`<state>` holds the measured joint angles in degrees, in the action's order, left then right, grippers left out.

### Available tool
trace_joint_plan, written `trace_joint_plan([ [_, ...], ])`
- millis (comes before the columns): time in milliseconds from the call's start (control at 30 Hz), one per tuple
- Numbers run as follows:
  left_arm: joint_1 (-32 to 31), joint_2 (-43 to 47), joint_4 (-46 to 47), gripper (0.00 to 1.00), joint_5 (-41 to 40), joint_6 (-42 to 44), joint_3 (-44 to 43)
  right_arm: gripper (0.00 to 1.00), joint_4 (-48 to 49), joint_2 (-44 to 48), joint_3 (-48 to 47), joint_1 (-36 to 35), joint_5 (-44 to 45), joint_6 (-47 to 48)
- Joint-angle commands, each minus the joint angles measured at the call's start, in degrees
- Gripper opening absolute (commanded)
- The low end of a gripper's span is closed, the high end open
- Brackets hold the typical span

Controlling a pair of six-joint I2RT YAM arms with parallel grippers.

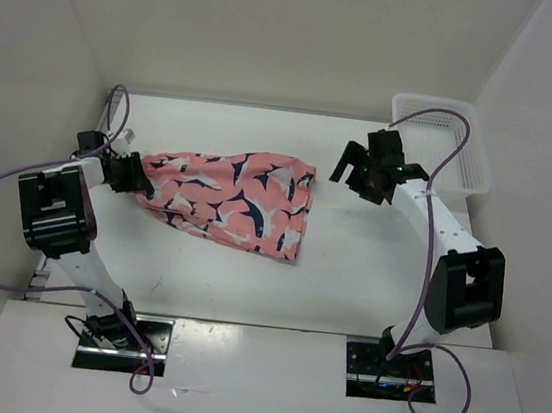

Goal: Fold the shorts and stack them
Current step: Fold the shorts

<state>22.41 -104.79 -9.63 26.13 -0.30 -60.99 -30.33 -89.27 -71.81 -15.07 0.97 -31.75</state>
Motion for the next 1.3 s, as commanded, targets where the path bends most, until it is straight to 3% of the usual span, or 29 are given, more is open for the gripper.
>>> trace_joint_plan([
  [0,-0.1,-1.4,1.5,0.44,-0.8,0.3,3.2,1.0,0.3,3.6,1.3,0.1,0.3,0.7],
  [33,-0.1,-1.4,1.5,0.36,-0.8,0.3,3.2,1.0,0.3,3.6,1.3,0.1,0.3,0.7],
  [67,-0.1,-1.4,1.5,0.22,-0.8,0.3,3.2,1.0,0.3,3.6,1.3,0.1,0.3,0.7],
  [167,-0.6,-0.3,-0.8,0.01,-4.7,0.3,1.1,1.0,0.3,3.6,0.3,0.1,0.3,0.7],
  [300,-0.6,6.1,-5.2,0.0,-15.4,0.3,-4.1,1.0,-0.3,4.9,0.9,0.1,1.0,0.7],
  [467,-1.1,10.1,-10.5,0.0,-19.1,0.3,-14.7,1.0,-0.3,6.1,2.8,0.1,1.0,0.2],
  [800,-11.2,15.5,-16.9,0.0,-23.7,0.3,-19.3,1.0,-1.4,6.1,2.2,0.1,0.4,0.2],
  [1067,-24.7,15.0,-23.9,0.0,-34.7,0.3,-25.8,1.0,-1.4,6.7,2.7,0.1,-0.6,0.2],
  [1267,-32.2,15.0,-25.8,0.0,-36.1,0.3,-31.7,1.0,-1.4,7.7,4.9,0.1,-1.2,0.2],
])
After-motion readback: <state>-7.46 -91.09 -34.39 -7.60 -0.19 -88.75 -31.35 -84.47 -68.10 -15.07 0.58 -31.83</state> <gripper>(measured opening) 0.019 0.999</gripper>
